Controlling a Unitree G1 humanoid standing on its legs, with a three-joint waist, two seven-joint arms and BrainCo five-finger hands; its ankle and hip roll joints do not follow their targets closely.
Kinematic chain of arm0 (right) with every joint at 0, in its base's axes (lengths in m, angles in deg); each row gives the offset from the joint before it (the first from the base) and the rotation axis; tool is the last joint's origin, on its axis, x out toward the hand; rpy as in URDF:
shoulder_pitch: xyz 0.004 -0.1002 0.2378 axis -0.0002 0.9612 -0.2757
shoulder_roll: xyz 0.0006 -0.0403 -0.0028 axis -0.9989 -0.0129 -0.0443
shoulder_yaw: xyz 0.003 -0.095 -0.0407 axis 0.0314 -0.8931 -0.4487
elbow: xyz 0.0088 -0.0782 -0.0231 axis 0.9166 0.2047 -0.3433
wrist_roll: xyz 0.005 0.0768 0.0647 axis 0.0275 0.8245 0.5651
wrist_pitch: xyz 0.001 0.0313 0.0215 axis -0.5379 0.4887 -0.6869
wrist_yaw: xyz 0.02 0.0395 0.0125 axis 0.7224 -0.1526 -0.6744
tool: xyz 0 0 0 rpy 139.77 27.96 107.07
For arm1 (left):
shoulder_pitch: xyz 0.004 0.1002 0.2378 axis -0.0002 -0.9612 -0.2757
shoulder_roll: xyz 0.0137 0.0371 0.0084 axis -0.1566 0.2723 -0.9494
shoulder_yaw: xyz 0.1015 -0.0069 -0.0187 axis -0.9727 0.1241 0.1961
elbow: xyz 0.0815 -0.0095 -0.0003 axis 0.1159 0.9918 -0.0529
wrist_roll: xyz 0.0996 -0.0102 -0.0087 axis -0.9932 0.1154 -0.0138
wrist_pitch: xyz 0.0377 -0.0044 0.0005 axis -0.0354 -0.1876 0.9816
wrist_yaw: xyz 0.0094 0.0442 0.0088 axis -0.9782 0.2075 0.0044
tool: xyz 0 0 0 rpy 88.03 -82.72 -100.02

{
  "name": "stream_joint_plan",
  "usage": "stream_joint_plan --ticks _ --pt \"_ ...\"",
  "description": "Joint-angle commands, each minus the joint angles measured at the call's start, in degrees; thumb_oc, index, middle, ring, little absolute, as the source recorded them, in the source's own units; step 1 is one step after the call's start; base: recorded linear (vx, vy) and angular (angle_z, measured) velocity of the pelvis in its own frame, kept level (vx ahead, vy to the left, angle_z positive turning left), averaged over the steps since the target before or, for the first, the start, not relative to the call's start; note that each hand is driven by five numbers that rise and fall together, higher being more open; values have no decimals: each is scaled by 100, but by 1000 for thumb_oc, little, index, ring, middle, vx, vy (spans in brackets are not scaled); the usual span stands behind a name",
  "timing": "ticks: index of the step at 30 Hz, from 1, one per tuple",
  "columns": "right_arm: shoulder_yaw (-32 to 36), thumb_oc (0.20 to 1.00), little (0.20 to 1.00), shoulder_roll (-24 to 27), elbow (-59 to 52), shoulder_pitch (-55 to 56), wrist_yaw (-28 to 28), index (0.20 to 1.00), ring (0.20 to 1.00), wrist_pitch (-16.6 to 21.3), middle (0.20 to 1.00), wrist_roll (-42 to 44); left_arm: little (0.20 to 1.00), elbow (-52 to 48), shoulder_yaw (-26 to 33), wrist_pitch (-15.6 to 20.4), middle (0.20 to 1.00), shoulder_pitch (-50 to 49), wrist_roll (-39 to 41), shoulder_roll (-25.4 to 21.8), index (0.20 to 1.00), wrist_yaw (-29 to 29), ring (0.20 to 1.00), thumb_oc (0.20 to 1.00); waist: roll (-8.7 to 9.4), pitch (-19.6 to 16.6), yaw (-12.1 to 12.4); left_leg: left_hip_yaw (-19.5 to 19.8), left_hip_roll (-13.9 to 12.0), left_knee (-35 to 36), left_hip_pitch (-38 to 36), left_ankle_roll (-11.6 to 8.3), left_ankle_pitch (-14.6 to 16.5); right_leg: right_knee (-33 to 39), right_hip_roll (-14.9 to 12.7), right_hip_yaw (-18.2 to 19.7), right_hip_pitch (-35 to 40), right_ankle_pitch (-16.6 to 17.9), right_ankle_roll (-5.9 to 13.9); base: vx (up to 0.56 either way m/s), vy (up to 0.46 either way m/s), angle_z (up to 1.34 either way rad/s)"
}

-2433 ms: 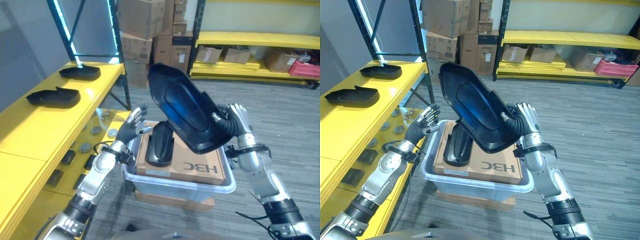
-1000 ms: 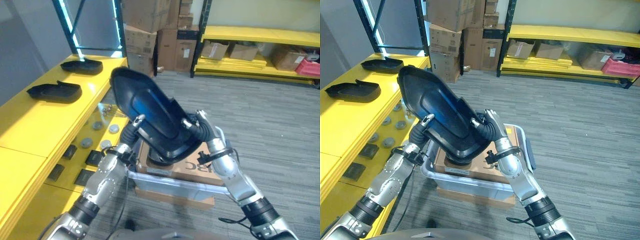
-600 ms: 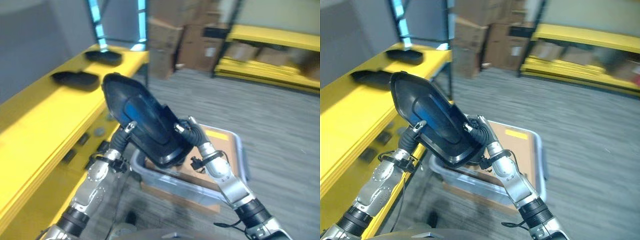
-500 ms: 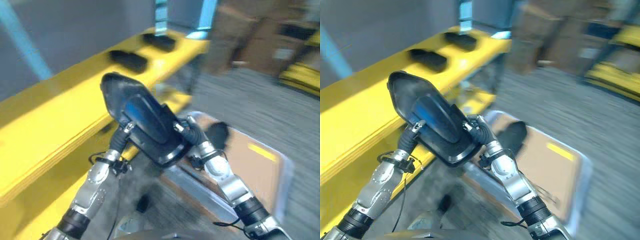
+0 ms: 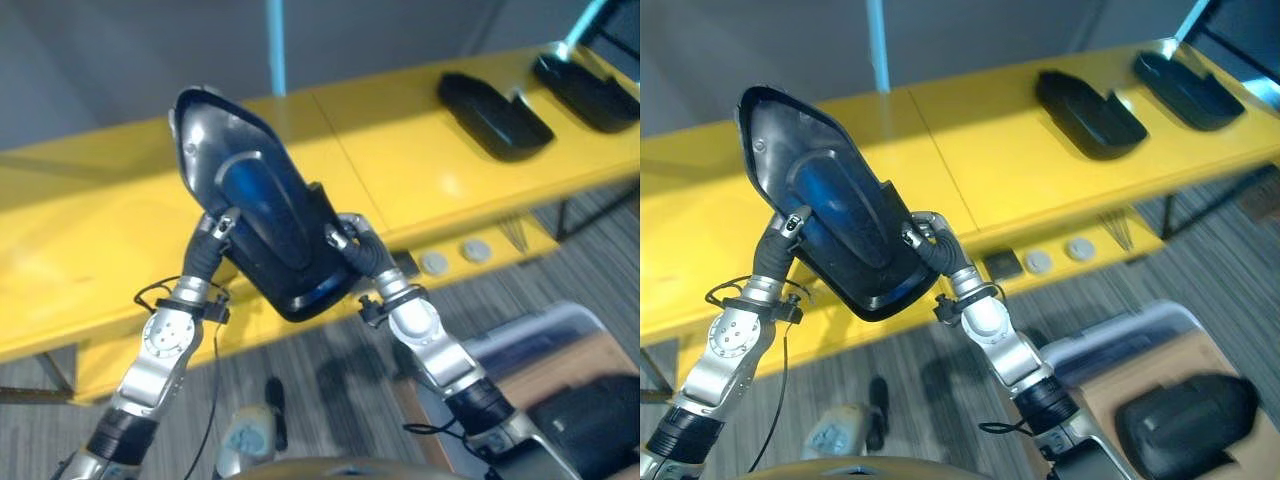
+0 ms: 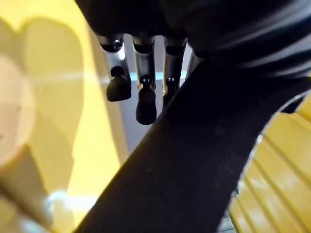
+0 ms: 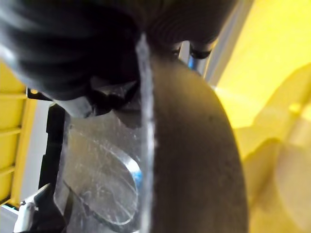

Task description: Move parts from the plastic box to the shelf.

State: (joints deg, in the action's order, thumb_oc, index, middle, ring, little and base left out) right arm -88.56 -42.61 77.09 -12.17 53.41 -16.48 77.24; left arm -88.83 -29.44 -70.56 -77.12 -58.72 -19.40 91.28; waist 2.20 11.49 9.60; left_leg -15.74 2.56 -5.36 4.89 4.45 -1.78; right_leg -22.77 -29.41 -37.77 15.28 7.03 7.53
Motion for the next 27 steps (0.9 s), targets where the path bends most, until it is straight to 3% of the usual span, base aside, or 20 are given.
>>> stream_joint_plan --ticks 1,2,3,5,6,7,8,10,16,17,27 --pt "-10 200 200 45 -694 -53 299 200 200 666 200 189 200 -222 201 535 200 465 -387 -117 200 256 200 200 -355 -344 -326 871 -64 311 -252 -16 559 -681 295 1485 -1043 173 200 263 357 102" --pt "15 200 200 91 -739 -8 300 200 200 680 200 182 200 -152 112 563 200 588 -462 -81 200 313 200 200 -472 -291 -501 1034 -99 411 -398 -33 509 -680 726 1912 -1435 -359 -6 190 187 80" --pt "45 200 200 124 -775 9 327 200 200 678 200 206 200 -137 50 569 200 665 -502 -55 200 283 200 200 -523 -228 -567 1142 -112 484 -524 -74 501 -542 975 2127 -1667 -661 -40 160 61 51" --pt "60 200 200 132 -837 -36 344 200 200 684 200 218 200 -165 37 577 200 715 -556 -66 200 265 200 200 -551 -173 -547 1191 -164 550 -602 -115 509 -130 1032 2077 -1694 -757 -49 154 -107 46" --pt "148 200 200 153 -941 -32 324 200 200 716 200 139 200 -205 2 614 200 764 -630 -59 200 266 200 200 -489 -136 -637 1370 -187 641 -726 -213 554 963 1243 2116 -1782 -850 -31 273 -230 49" --pt "191 200 200 175 -906 10 323 200 200 721 200 94 200 -154 -51 633 200 817 -707 -22 200 285 200 200 -416 -115 -755 1541 -156 663 -821 -238 608 1409 1514 2542 -1844 -836 59 200 -193 33" --pt "194 200 200 175 -904 7 322 200 200 722 200 92 200 -148 -55 637 200 825 -712 -21 200 289 200 200 -420 -115 -747 1535 -161 666 -813 -239 591 1460 1525 2540 -1832 -792 55 169 -116 27" --pt "230 200 200 206 -933 81 366 200 200 754 200 87 200 -41 -160 669 200 996 -865 27 200 322 200 200 -248 -103 -806 1682 -133 709 -907 -297 634 1991 1808 3139 -1817 -566 187 144 -163 72" --pt "267 200 200 333 -1075 330 562 200 200 807 200 130 200 -143 7 605 200 775 -1061 55 200 379 200 200 -187 -409 -749 1830 -346 931 -993 -498 493 2518 1945 2833 -1284 -557 40 90 -213 46" --pt "269 1000 1000 384 -1153 398 666 1000 1000 824 1000 192 200 -168 34 602 200 731 -1093 37 200 380 200 200 -188 -436 -770 1864 -391 941 -1026 -540 482 2583 2001 2805 -1173 -573 9 109 -145 15" --pt "636 1000 1000 673 -1359 777 1235 1000 1000 718 1000 1000 200 225 689 395 200 457 -1916 -309 200 662 200 200 -196 -622 -871 1784 -614 1036 -1324 -714 508 2777 2208 2773 -800 -752 -122 67 -64 -2"
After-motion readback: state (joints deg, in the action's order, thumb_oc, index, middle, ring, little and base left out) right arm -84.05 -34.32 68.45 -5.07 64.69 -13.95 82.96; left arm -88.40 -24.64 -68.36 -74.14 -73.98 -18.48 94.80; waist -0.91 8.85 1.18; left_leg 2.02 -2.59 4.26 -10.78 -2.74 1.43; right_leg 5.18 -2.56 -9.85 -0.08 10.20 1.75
